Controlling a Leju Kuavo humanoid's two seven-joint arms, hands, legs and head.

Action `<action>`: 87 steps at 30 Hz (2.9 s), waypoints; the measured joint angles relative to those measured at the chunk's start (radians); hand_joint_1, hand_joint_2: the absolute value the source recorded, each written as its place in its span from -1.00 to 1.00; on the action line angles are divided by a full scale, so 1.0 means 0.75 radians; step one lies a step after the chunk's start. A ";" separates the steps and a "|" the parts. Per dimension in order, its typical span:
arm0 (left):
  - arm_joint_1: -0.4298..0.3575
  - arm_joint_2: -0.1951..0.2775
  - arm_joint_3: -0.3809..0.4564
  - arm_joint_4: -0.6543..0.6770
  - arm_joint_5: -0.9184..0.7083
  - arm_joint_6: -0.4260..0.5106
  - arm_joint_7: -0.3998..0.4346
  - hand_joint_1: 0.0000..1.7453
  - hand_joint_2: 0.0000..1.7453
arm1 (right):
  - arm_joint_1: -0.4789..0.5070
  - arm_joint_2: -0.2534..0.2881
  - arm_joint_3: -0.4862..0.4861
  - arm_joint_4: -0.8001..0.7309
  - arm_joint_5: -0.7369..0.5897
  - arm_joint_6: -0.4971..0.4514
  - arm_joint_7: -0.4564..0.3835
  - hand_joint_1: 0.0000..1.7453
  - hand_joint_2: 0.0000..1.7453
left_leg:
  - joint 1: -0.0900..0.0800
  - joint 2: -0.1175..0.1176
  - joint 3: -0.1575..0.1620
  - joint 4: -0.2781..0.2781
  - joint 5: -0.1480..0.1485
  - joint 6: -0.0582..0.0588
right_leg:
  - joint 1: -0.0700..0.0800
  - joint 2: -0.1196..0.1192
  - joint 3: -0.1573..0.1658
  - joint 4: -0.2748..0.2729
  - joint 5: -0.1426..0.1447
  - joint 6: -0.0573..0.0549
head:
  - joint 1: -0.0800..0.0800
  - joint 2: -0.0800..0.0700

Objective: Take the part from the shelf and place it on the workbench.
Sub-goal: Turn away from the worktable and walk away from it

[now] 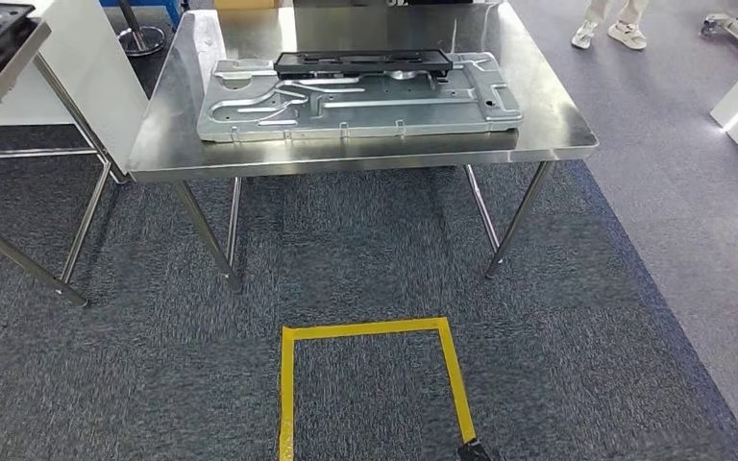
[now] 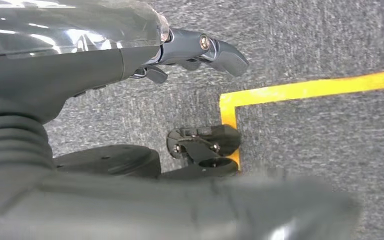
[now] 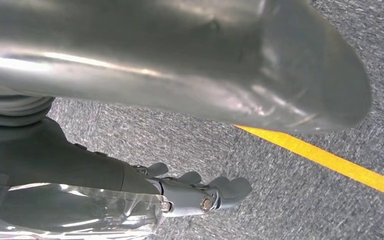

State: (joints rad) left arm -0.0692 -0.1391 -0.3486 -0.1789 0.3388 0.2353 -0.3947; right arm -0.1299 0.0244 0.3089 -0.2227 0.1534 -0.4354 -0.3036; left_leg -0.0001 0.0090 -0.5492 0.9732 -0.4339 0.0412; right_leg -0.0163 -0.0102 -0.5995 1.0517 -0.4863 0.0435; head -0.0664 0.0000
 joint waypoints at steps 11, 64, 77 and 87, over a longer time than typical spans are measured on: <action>0.010 0.000 -0.001 0.000 -0.001 0.013 0.011 -1.00 1.00 | 0.013 0.011 -0.030 0.005 -0.021 -0.005 -0.026 -1.00 -1.00 | 0.002 0.000 -0.043 0.065 -0.020 -0.047 | -0.017 0.018 0.065 -0.036 -0.012 -0.014 | 0.000 0.000; -0.003 -0.012 -0.068 0.000 -0.061 0.032 0.094 -1.00 -1.00 | 0.054 0.014 -0.059 0.028 0.019 0.062 0.042 -1.00 -1.00 | -0.001 -0.049 -0.016 0.029 -0.018 -0.001 | 0.000 0.008 -0.062 0.309 -0.212 -0.012 | -0.002 0.000; 0.012 -0.014 -0.067 0.001 -0.034 0.053 0.088 -1.00 -1.00 | 0.049 0.009 -0.058 0.033 0.062 0.102 0.067 -1.00 -1.00 | 0.000 -0.052 -0.148 0.292 -0.162 -0.074 | -0.009 0.000 0.082 -0.061 -0.010 -0.081 | -0.002 0.000; 0.012 -0.010 -0.059 0.000 -0.008 0.070 0.074 -1.00 -1.00 | 0.010 0.008 -0.058 0.032 0.099 0.143 0.091 -1.00 -1.00 | 0.009 0.053 0.009 0.044 -0.063 -0.060 | -0.005 -0.141 0.107 -0.064 -0.021 -0.023 | -0.002 0.000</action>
State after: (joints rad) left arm -0.0605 -0.1468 -0.3925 -0.1786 0.3326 0.2880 -0.3391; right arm -0.1223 0.0302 0.2654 -0.1988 0.2276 -0.3285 -0.2355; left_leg 0.0063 0.0487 -0.5424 1.0064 -0.4811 -0.0041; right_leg -0.0204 -0.1158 -0.5189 1.0040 -0.5018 0.0259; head -0.0676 0.0000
